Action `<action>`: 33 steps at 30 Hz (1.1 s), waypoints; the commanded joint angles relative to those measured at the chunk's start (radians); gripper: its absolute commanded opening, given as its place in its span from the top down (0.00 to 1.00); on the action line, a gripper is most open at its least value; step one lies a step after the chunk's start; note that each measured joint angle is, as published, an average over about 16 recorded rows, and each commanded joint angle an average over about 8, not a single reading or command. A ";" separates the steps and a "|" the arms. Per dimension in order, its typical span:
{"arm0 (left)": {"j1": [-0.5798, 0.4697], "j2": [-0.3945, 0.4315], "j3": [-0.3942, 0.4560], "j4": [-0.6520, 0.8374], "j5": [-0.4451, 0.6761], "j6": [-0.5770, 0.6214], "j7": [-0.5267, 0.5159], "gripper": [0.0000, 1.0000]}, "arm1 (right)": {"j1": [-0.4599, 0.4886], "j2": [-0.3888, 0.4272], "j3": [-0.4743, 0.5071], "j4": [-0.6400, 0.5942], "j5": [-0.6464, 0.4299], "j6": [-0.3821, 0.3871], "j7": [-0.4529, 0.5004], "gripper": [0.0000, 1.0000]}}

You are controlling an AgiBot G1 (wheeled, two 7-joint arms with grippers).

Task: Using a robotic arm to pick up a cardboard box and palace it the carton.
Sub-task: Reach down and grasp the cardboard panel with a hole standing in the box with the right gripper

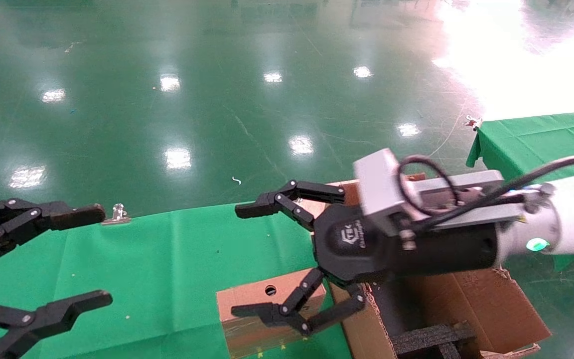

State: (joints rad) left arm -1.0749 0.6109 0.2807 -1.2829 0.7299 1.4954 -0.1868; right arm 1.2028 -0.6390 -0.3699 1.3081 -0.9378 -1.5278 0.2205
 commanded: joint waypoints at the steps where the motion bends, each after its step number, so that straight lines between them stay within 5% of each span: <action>1: 0.000 0.000 0.000 0.000 0.000 0.000 0.000 1.00 | 0.039 -0.008 -0.026 0.005 -0.055 -0.007 0.012 0.00; 15: 0.000 0.000 0.001 0.000 -0.001 0.000 0.001 1.00 | 0.299 -0.137 -0.301 0.016 -0.461 -0.040 0.117 0.00; 33: -0.001 -0.001 0.003 0.000 -0.002 -0.001 0.001 1.00 | 0.400 -0.287 -0.523 -0.035 -0.642 -0.035 0.103 0.00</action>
State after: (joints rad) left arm -1.0756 0.6099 0.2833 -1.2827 0.7282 1.4944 -0.1855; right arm 1.6034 -0.9243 -0.8921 1.2727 -1.5806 -1.5627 0.3200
